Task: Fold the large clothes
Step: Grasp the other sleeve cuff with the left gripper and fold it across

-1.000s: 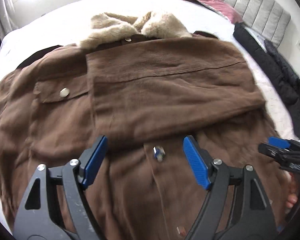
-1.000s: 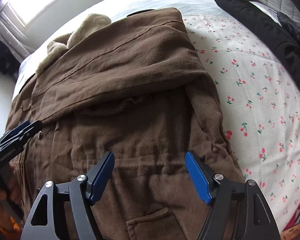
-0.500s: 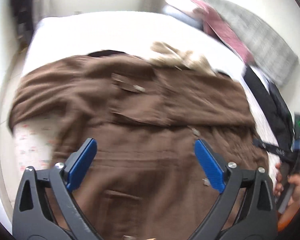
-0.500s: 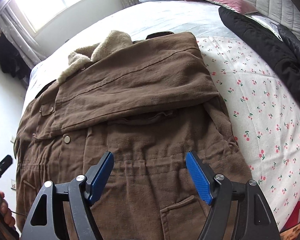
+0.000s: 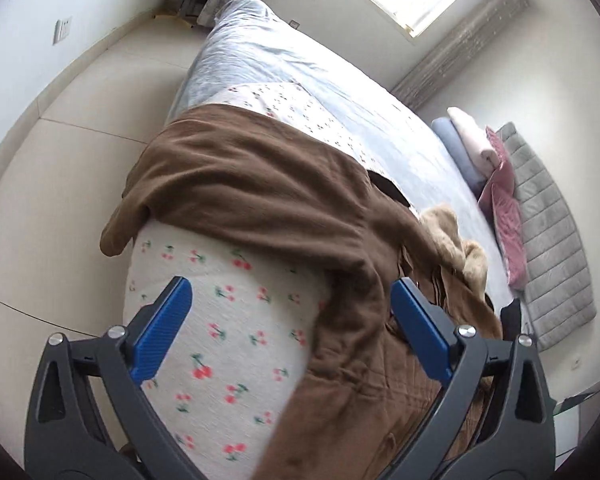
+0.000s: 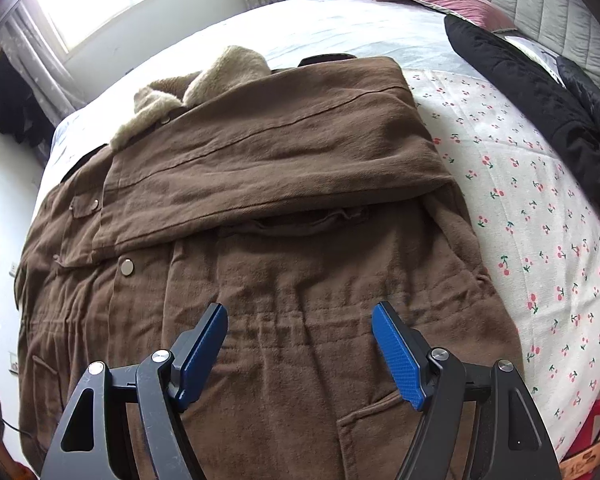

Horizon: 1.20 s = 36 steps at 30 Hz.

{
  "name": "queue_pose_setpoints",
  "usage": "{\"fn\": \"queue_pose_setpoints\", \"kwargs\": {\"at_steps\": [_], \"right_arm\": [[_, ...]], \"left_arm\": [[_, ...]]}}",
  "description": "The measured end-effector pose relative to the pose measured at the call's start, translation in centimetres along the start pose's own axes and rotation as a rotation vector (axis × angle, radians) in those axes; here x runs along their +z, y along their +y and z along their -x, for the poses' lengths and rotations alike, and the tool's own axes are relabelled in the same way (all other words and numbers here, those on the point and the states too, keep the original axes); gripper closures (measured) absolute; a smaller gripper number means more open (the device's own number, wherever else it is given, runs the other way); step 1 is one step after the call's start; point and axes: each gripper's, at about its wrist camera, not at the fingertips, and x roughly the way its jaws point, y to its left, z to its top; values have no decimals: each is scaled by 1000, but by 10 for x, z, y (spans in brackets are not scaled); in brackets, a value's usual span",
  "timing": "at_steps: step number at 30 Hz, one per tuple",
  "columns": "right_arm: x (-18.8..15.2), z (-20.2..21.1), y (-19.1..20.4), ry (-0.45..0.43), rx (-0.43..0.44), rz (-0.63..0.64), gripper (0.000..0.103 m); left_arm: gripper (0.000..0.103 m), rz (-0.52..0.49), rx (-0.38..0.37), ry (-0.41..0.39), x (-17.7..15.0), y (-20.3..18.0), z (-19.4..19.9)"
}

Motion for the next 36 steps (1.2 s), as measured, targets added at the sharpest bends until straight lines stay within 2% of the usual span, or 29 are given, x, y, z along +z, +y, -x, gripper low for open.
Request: {"fn": "queue_pose_setpoints", "kwargs": {"at_steps": [3,8,12,14,16,18,20,21,23,24,28,31,36], "right_arm": [[-5,-5,12,9,-5,41,27],[-9,-13,28,28,6,90,27],[-12,-17,34,43,17,99,27],[-13,-20,36,56,21,105,27],[-13,-21,37,56,19,108,27],[-13,-22,38,53,14,113,27],[-13,-23,39,54,13,119,27],[-13,-24,40,55,12,122,27],[-13,-25,40,57,13,122,27],[-13,-26,39,57,15,121,27],[-10,-25,38,55,15,118,27],[-10,-24,38,50,20,114,27],[-9,-14,39,30,36,114,27]], "left_arm": [[4,82,8,-7,9,34,-12],[4,324,-94,10,15,94,-41],[11,517,-173,17,15,128,-64],[12,591,-209,10,16,140,-74],[12,641,-209,-4,17,149,-84],[19,721,-218,-11,18,162,-98],[44,803,-210,-20,16,175,-107],[60,814,-188,-35,19,176,-106],[81,752,-106,-89,35,166,-95],[86,705,-69,-120,42,156,-87],[92,482,12,-265,69,98,-44],[93,316,-15,-334,84,39,-12],[94,16,-94,-361,81,-69,25]]}}
